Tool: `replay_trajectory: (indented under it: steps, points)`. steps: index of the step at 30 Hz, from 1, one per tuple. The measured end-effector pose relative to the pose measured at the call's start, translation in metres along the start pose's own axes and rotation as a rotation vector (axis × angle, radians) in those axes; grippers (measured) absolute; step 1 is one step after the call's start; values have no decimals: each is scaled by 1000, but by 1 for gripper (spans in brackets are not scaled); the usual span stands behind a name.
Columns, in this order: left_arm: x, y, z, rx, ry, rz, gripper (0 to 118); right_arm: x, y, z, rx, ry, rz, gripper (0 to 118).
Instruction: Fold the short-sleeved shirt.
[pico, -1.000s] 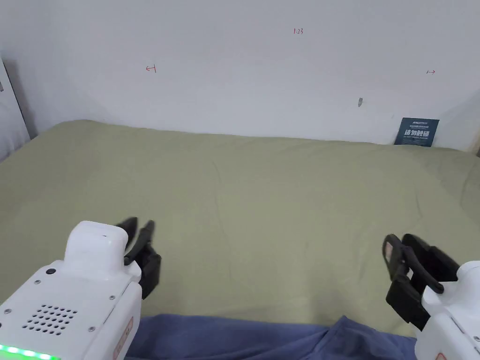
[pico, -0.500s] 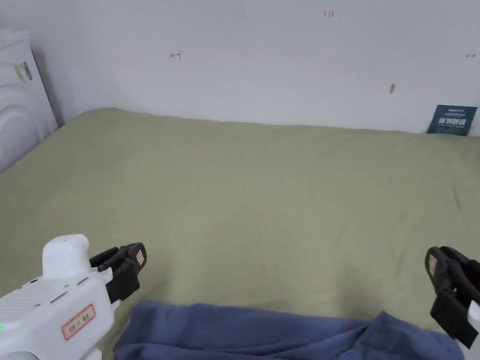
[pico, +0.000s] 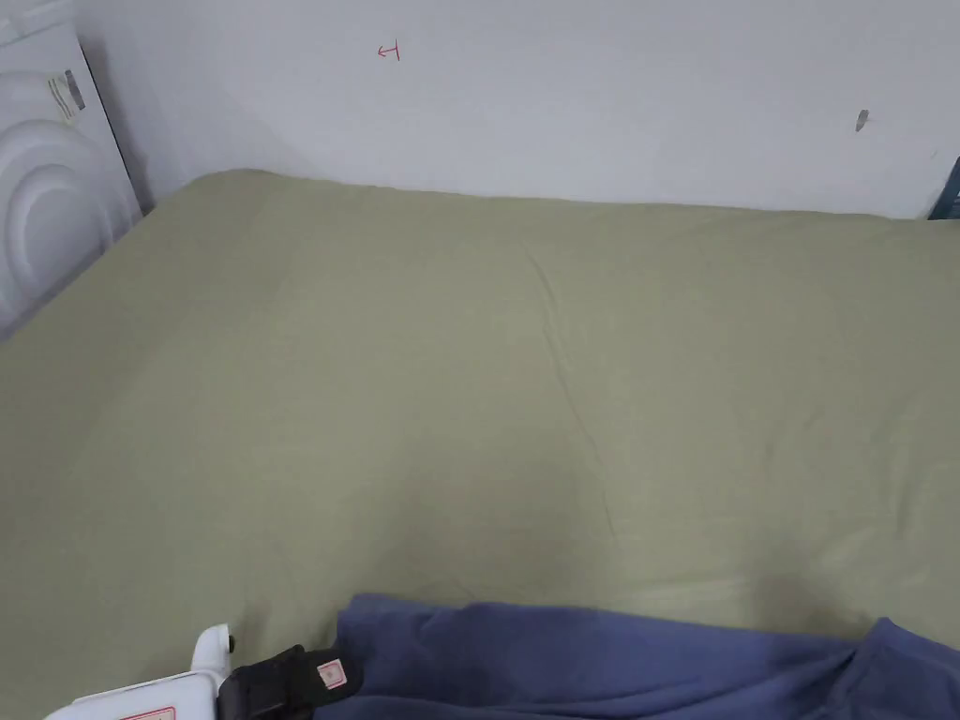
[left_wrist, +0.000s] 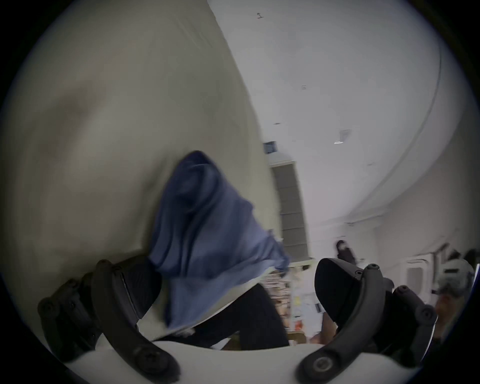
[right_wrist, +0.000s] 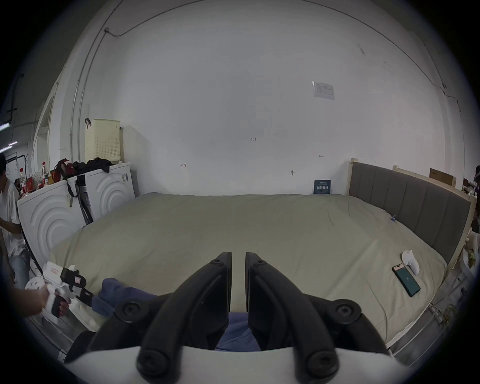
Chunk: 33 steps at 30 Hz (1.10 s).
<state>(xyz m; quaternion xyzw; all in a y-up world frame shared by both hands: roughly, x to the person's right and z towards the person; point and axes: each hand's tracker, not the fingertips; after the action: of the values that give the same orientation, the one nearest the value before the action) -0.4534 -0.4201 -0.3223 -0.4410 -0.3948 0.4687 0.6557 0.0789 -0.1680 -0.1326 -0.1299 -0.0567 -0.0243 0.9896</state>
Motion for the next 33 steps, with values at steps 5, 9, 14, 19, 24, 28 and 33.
replay_trajectory:
  steps: [5,9,14,19,24,28,33]
  points:
    - [5,17,-40,-16,-35,64,104,-5,5,-5,-8,-2,-20,14]
    - [7,20,-50,-10,185,44,3,-9,6,-8,-14,5,-22,14]
    - [59,12,-17,175,485,-42,3,-11,9,-7,-12,30,-14,14]
    - [98,10,8,243,779,-234,3,-4,8,-1,4,63,-18,14]
    - [179,-24,-38,194,847,-480,3,6,3,7,25,84,-40,14]
    - [233,-66,-116,126,846,-677,4,14,-5,13,43,88,-62,14]
    - [218,-103,-230,-58,857,-793,4,25,-19,21,43,82,-79,14]
